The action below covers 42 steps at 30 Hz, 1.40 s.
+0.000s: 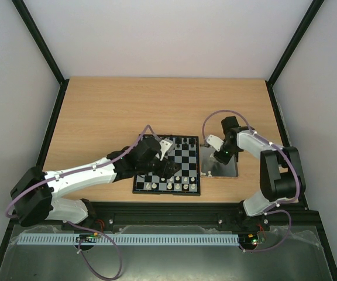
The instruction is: Set up the chess pieces on the board
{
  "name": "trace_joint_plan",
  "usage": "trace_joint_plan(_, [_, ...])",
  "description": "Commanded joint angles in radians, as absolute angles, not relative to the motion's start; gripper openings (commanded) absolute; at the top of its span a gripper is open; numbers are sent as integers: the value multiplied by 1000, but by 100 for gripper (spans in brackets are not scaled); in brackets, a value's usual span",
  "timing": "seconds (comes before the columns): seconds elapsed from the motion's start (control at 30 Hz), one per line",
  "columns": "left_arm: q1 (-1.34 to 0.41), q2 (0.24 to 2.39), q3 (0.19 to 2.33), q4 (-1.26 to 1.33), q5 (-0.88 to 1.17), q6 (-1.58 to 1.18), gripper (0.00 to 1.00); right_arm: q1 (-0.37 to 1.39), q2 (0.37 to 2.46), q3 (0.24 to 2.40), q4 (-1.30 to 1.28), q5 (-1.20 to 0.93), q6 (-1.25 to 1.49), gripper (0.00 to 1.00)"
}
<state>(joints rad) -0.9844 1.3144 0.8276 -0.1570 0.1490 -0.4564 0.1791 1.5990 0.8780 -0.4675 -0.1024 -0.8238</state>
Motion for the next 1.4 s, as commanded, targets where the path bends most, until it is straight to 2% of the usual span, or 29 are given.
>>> trace_joint_plan(0.0, [-917,1310,804,-10,235,-567,73,191,1478,935,-681,-170,-810,6])
trace_joint_plan(0.3, [-820,1452,834,310,554,-736,71,281,1294,993,-798,-350,-709,6])
trace_joint_plan(0.67, [-820,1589,909,351,624,-791,65,418,1219,990,-809,-366,-630,7])
trace_joint_plan(1.37, [-851,1702,960,402,717,-812,30,446,1220,993,-822,-396,-618,8])
